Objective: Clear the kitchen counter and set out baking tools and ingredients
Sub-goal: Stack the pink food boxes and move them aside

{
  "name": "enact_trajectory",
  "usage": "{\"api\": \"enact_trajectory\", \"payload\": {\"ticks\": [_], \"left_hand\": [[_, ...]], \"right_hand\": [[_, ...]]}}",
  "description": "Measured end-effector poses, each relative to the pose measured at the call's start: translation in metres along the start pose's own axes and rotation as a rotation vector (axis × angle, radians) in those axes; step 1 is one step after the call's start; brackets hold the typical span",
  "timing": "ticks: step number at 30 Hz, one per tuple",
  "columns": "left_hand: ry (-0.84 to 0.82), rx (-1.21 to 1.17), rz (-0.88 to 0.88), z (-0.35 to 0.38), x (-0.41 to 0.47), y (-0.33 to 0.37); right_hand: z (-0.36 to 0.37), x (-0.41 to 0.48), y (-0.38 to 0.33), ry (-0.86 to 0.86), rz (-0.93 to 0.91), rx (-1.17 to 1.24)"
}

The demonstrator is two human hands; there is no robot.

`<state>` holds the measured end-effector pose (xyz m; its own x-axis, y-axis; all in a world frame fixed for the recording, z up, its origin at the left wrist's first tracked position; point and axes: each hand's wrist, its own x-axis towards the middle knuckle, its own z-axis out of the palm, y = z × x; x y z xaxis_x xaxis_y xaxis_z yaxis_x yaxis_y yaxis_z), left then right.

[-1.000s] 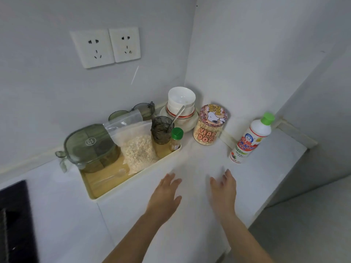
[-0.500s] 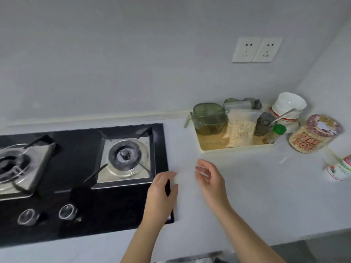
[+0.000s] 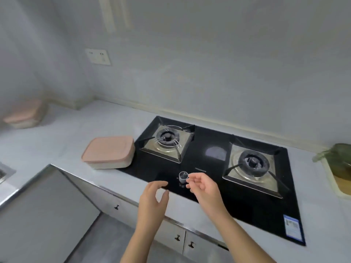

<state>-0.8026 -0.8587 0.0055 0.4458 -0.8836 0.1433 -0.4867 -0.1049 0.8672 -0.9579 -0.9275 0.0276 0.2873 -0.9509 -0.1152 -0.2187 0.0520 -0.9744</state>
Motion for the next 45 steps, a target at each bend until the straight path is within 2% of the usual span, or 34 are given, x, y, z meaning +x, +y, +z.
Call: {"api": "enact_trajectory", "payload": {"ticks": [7,16,20,23,26,30,33,37,40,43,45], "left_hand": [[0.109,0.028,-0.132,-0.066,0.043,-0.06],[0.211,0.177,-0.183,-0.172,0.169,-0.139],[0.213,0.171,-0.292,-0.199,0.209,-0.171],[0.13,0.121,-0.352,-0.213,0.241,-0.196],[-0.024,0.075,-0.417,-0.216,0.267,-0.216],[-0.258,-0.048,-0.571,-0.226,0.295,-0.243],[-0.35,-0.128,-0.586,-0.238,0.308,-0.254],[-0.397,-0.308,-0.551,-0.255,0.316,-0.259],[-0.515,-0.374,-0.5,-0.269,0.33,-0.259],[-0.668,-0.491,-0.509,-0.283,0.346,-0.25],[-0.712,-0.563,-0.491,-0.288,0.355,-0.242]], "right_hand": [[0.103,0.052,-0.013,-0.181,0.033,-0.039],[0.231,0.17,-0.025,-0.255,0.162,-0.045],[0.261,0.201,-0.027,-0.226,0.242,-0.118],[0.285,0.222,-0.029,-0.09,0.324,-0.154],[0.3,0.234,-0.029,0.01,0.38,-0.174],[0.322,0.235,-0.026,0.189,0.443,-0.105],[0.335,0.23,-0.027,0.291,0.473,-0.023],[0.353,0.216,-0.035,0.376,0.458,0.172],[0.361,0.205,-0.039,0.417,0.427,0.311],[0.362,0.195,-0.056,0.362,0.38,0.461],[0.358,0.191,-0.069,0.323,0.312,0.519]]}}
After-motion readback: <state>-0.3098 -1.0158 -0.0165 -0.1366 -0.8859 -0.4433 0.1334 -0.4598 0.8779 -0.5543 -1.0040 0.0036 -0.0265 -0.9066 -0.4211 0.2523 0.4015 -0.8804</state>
